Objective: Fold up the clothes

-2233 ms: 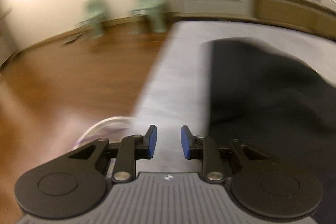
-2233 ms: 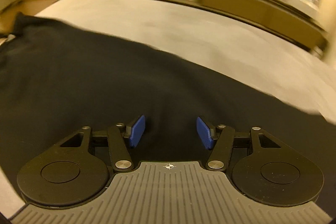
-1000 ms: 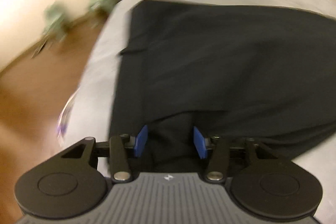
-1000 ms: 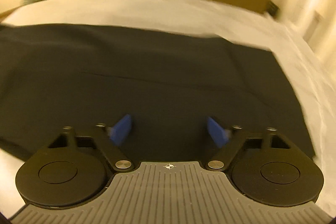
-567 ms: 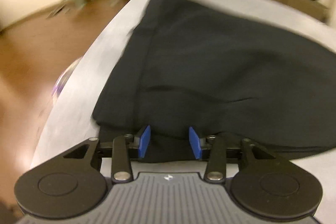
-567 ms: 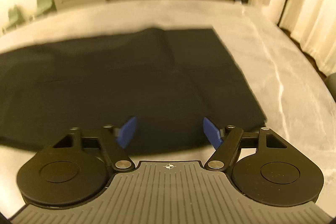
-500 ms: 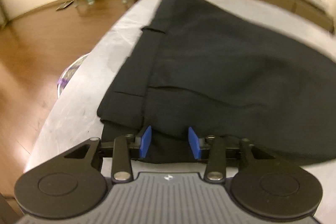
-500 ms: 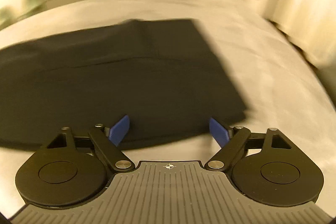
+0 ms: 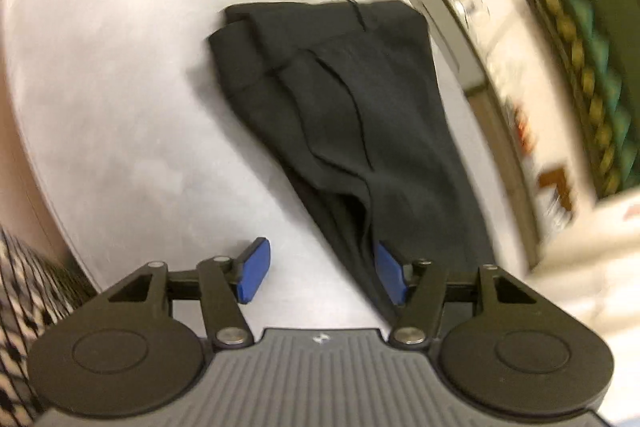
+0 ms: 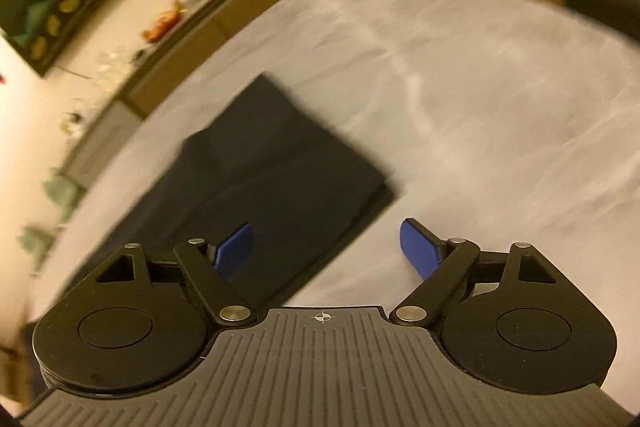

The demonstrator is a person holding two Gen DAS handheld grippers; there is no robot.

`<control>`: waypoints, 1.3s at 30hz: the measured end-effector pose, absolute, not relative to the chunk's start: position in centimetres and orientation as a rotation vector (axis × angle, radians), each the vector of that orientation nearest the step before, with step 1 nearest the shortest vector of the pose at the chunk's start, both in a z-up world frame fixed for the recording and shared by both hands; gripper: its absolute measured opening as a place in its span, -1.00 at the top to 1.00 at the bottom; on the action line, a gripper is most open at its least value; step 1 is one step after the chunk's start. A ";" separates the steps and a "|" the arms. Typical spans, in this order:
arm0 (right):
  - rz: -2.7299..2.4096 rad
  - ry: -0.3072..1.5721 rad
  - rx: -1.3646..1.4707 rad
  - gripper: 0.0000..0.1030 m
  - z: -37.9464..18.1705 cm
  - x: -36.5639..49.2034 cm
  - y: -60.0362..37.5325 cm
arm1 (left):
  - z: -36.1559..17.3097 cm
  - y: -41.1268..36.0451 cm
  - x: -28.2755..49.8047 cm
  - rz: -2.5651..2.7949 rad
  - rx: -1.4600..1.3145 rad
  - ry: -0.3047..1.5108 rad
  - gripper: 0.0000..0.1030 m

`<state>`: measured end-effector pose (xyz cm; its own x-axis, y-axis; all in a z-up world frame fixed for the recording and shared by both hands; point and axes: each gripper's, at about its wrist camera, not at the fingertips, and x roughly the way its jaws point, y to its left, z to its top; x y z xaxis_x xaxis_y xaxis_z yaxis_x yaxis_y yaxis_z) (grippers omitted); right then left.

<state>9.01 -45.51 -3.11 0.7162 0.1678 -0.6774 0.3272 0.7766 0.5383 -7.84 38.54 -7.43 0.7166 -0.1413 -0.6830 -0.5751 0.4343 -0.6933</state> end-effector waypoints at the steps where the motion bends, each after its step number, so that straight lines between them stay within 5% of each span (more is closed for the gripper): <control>1: -0.073 0.775 0.736 -0.65 -3.4 8.8 -45.4 | -7.7 38.8 -7.8 0.308 -1.137 0.740 -0.15; 20: -0.041 0.711 0.783 -0.67 -4.5 11.7 -43.6 | -7.6 40.9 -6.2 0.382 -1.237 0.585 -0.17; 25: -0.057 0.676 0.865 -0.42 -5.1 12.0 -44.6 | -7.1 39.8 -4.7 0.368 -1.166 0.584 -0.20; 30: -0.044 0.673 0.792 -0.48 -5.0 13.6 -43.8 | -6.8 39.6 -3.6 0.345 -1.141 0.582 -0.24; 33: -0.155 0.629 0.706 -0.47 -4.7 14.2 -43.6 | -7.5 40.6 -3.8 0.386 -1.176 0.543 0.11; 34: -0.150 0.632 0.669 -0.46 -4.7 14.7 -43.1 | -7.6 40.6 -3.4 0.384 -1.168 0.557 0.40; 36: -0.137 0.651 0.597 0.07 -4.8 15.8 -42.0 | -7.5 40.6 -3.0 0.374 -1.154 0.561 0.70; 37: -0.131 0.663 0.591 0.93 -5.0 16.3 -41.7 | -7.3 40.6 -3.1 0.366 -1.150 0.549 0.79; 39: -0.134 0.676 0.592 0.98 -5.3 16.8 -41.6 | -6.9 40.5 -3.4 0.349 -1.140 0.525 0.83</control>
<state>16.79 -41.55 -5.29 0.7785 0.0704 -0.6237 0.3032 0.8279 0.4719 -3.41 40.52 -6.85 0.8276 -0.0011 -0.5612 -0.5178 0.3842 -0.7644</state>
